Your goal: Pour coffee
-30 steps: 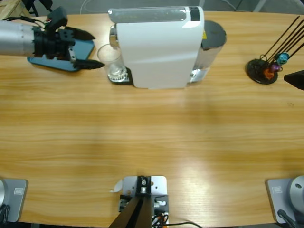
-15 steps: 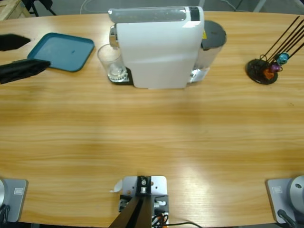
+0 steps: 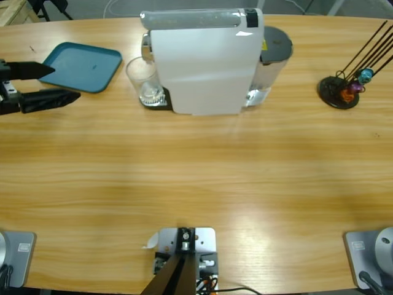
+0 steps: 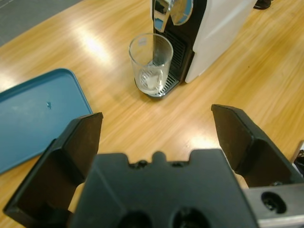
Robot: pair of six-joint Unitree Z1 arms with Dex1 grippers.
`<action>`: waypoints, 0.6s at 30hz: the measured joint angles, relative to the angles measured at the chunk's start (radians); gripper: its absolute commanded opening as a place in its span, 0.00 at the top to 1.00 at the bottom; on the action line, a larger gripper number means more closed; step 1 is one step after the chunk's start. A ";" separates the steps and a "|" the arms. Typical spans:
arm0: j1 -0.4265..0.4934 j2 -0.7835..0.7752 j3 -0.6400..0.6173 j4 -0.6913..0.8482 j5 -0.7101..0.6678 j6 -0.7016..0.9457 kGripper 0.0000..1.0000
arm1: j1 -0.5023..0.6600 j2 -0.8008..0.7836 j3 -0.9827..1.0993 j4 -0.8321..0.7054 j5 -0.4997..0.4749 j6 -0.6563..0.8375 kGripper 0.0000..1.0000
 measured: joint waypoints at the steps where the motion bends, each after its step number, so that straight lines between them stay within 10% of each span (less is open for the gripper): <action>1: 0.000 0.008 -0.006 -0.004 0.000 0.001 0.00 | -0.001 0.020 -0.015 0.013 0.007 -0.001 1.00; 18: 0.000 0.057 -0.010 -0.021 -0.019 0.024 0.00 | -0.001 0.120 -0.028 0.051 -0.063 -0.020 1.00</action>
